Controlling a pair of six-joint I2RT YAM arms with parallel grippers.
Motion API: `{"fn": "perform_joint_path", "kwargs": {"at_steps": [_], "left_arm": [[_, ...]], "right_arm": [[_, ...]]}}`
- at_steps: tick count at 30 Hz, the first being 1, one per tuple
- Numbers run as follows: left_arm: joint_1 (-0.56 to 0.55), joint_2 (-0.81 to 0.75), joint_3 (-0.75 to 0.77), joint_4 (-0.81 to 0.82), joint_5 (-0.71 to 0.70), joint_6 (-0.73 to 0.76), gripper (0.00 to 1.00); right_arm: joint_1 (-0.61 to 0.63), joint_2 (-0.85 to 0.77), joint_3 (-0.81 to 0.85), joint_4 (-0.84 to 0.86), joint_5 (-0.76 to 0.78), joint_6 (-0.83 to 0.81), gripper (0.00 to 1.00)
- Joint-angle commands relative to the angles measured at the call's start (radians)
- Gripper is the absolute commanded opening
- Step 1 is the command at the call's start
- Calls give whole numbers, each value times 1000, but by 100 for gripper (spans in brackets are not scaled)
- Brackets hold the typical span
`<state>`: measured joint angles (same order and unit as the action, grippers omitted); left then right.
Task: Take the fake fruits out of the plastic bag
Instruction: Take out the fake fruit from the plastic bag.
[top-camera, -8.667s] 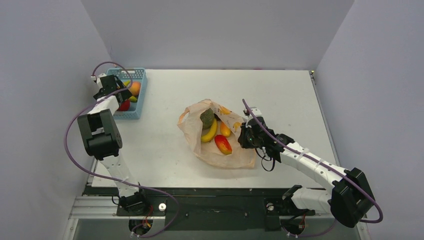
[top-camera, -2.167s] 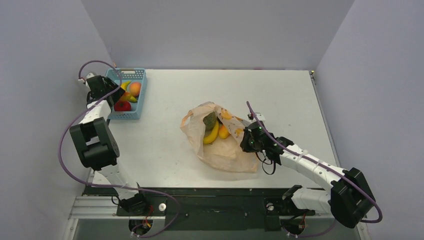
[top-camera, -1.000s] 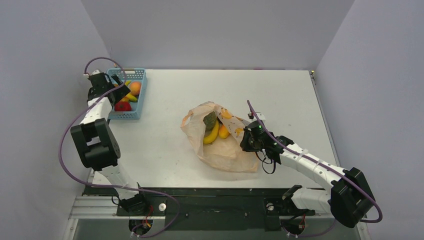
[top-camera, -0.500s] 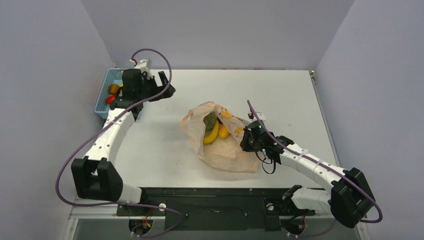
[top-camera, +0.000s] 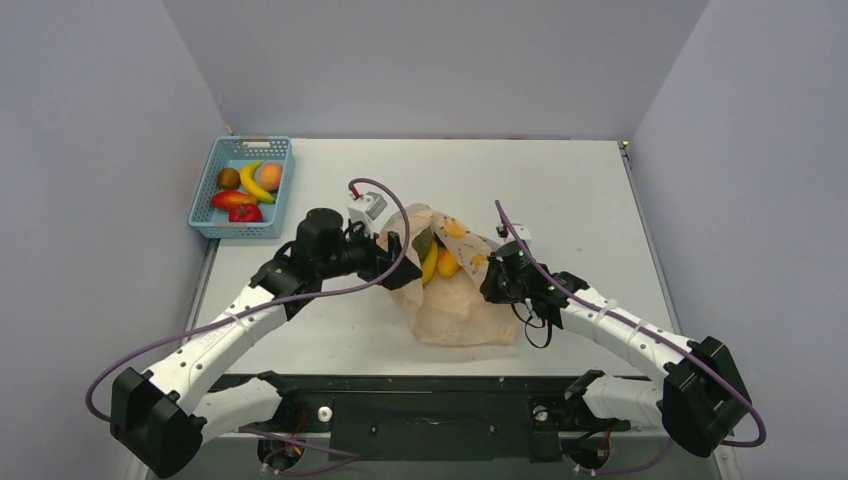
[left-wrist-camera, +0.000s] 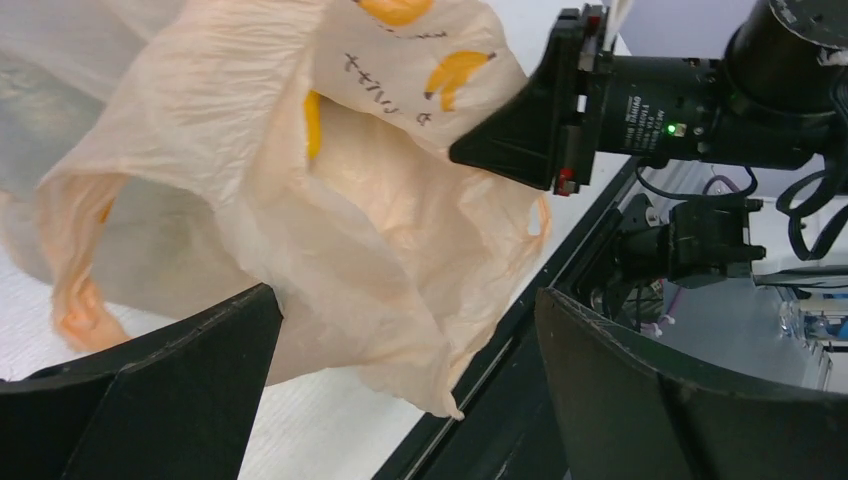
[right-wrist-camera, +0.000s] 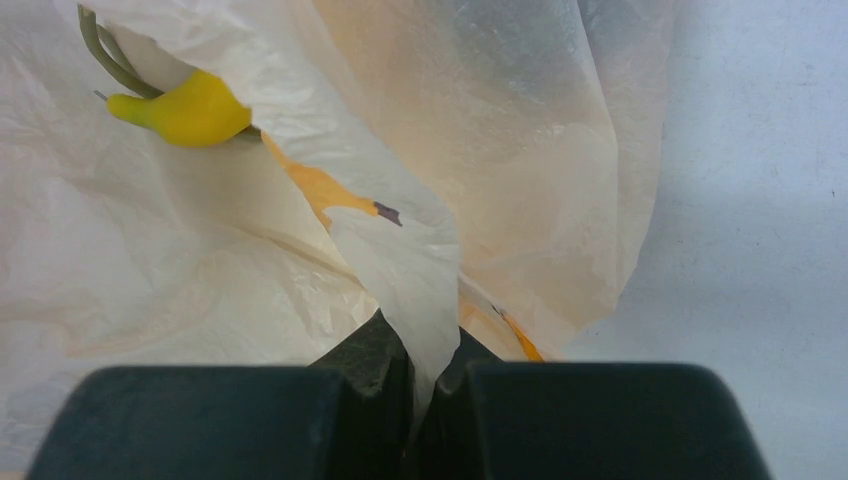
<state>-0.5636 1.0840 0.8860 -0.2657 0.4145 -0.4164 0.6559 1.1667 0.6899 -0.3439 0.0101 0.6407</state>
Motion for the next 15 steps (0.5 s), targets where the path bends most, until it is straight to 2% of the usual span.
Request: {"fn": "perform_joint_path", "kwargs": {"at_steps": [1,4,7,12,15], "left_arm": [[-144,13,-8,113,-141,-54,95],[-210,55,-5,120,-277,-76,95],[-270,74,-17,147,-351,-111,93],[-348,27,-15,195,-356,-138,92],[-372,-15,40,169,-338,-141,92]], "right_arm": [[7,-38,19,42,6,6,0],[11,-51,5,43,10,13,0],[14,-70,-20,43,15,18,0],[19,-99,-40,42,17,30,0],[19,-104,-32,38,22,29,0]]}}
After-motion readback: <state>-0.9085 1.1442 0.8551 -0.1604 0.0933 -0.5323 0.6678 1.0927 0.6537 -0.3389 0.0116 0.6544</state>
